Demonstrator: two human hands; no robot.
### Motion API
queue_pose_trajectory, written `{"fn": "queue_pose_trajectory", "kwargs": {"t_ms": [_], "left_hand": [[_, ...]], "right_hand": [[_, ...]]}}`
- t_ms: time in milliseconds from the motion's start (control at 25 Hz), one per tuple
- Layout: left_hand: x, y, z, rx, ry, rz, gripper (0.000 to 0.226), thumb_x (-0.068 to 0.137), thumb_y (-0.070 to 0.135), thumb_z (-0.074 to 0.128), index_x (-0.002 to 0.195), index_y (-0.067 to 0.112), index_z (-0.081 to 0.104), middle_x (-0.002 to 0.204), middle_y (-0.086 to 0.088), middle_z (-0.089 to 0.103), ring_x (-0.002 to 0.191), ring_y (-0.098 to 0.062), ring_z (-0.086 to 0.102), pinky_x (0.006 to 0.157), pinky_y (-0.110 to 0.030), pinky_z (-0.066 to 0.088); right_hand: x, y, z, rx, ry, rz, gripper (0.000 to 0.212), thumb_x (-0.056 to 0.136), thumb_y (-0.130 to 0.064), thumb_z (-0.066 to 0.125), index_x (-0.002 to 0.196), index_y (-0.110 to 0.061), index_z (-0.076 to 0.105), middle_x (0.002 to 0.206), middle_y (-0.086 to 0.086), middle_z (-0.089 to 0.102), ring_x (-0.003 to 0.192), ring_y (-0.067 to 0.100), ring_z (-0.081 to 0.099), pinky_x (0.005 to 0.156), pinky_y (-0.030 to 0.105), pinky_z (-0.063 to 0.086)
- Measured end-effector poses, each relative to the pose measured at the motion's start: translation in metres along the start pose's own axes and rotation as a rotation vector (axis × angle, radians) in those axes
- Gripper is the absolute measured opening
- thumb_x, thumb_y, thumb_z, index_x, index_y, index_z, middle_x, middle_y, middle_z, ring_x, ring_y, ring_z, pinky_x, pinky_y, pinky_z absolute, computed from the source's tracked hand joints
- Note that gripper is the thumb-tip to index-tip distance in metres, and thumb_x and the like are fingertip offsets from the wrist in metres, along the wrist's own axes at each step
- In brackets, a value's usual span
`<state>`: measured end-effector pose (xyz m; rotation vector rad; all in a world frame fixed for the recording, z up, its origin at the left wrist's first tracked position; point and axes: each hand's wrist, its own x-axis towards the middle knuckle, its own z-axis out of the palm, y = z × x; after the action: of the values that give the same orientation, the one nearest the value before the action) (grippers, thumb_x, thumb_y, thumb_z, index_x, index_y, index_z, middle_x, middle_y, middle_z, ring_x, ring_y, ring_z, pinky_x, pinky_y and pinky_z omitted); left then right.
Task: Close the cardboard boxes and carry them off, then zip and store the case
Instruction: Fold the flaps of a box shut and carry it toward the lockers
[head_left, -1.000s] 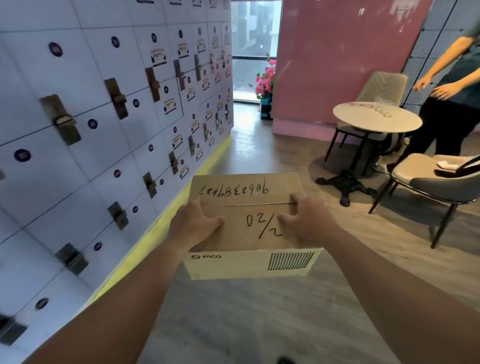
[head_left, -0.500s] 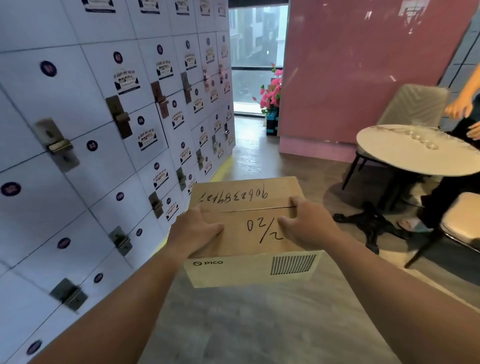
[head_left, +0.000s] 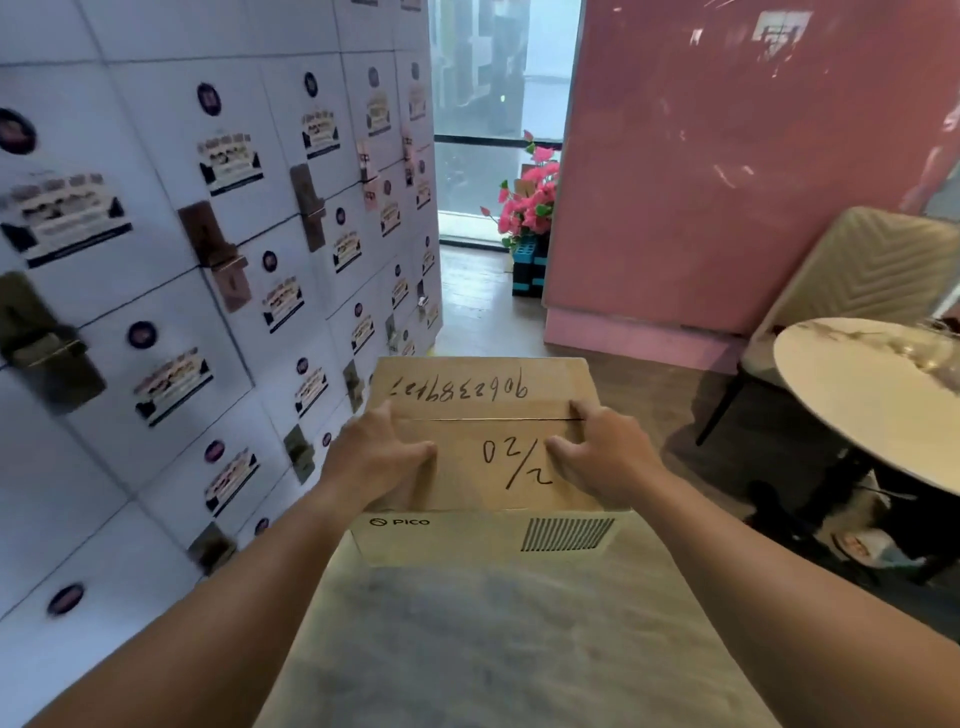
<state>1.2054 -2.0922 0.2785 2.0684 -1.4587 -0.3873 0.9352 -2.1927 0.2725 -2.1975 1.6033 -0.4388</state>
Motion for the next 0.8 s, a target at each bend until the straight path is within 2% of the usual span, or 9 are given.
{"fn": "queue_pose_trajectory", "kwargs": {"t_ms": [120,240,400,600,800], "left_hand": [[0.109,0.006,0.015,0.007,-0.034,0.020,0.047,0.076,0.051,0.077,0.113,0.028,0.059,0.095,0.012,0.064,0.082,-0.010,0.061,0.065,-0.025,0.049],[0.219,0.011,0.044,0.004,-0.056,0.011,0.047,0.076,0.051,0.076,0.114,0.029,0.059,0.098,0.009,0.067,0.087,-0.014,0.064,0.076,-0.033,0.056],[0.350,0.028,0.079,-0.001,-0.061,-0.016,0.040,0.074,0.053,0.075,0.104,0.036,0.057,0.090,0.018,0.062,0.078,-0.002,0.057,0.059,-0.023,0.043],[0.520,0.056,0.100,-0.037,-0.044,-0.041,0.035,0.070,0.051,0.077,0.095,0.037,0.057,0.081,0.024,0.059,0.074,0.008,0.053,0.055,-0.016,0.038],[0.680,0.054,0.120,-0.024,-0.046,-0.073,0.034,0.069,0.052,0.076,0.092,0.039,0.056,0.083,0.024,0.059,0.075,0.006,0.054,0.057,-0.018,0.040]], "right_hand": [[0.102,0.010,0.000,0.003,0.025,0.023,0.076,0.084,-0.061,0.062,0.150,-0.027,0.045,0.124,0.006,0.068,0.107,0.028,0.064,0.088,0.039,0.053],[0.211,0.027,0.005,-0.001,0.026,0.023,0.077,0.084,-0.064,0.060,0.149,-0.026,0.046,0.122,0.007,0.068,0.105,0.027,0.064,0.088,0.040,0.054],[0.347,0.055,0.006,0.020,0.039,-0.013,0.073,0.082,-0.070,0.063,0.141,-0.027,0.053,0.119,0.005,0.064,0.101,0.023,0.060,0.078,0.035,0.048],[0.527,0.072,-0.009,0.060,0.025,-0.024,0.073,0.076,-0.071,0.064,0.137,-0.031,0.056,0.118,0.002,0.066,0.099,0.022,0.060,0.074,0.033,0.043],[0.694,0.076,0.000,0.067,0.006,-0.034,0.077,0.078,-0.069,0.066,0.142,-0.027,0.054,0.122,0.003,0.066,0.105,0.023,0.061,0.077,0.032,0.043]]}}
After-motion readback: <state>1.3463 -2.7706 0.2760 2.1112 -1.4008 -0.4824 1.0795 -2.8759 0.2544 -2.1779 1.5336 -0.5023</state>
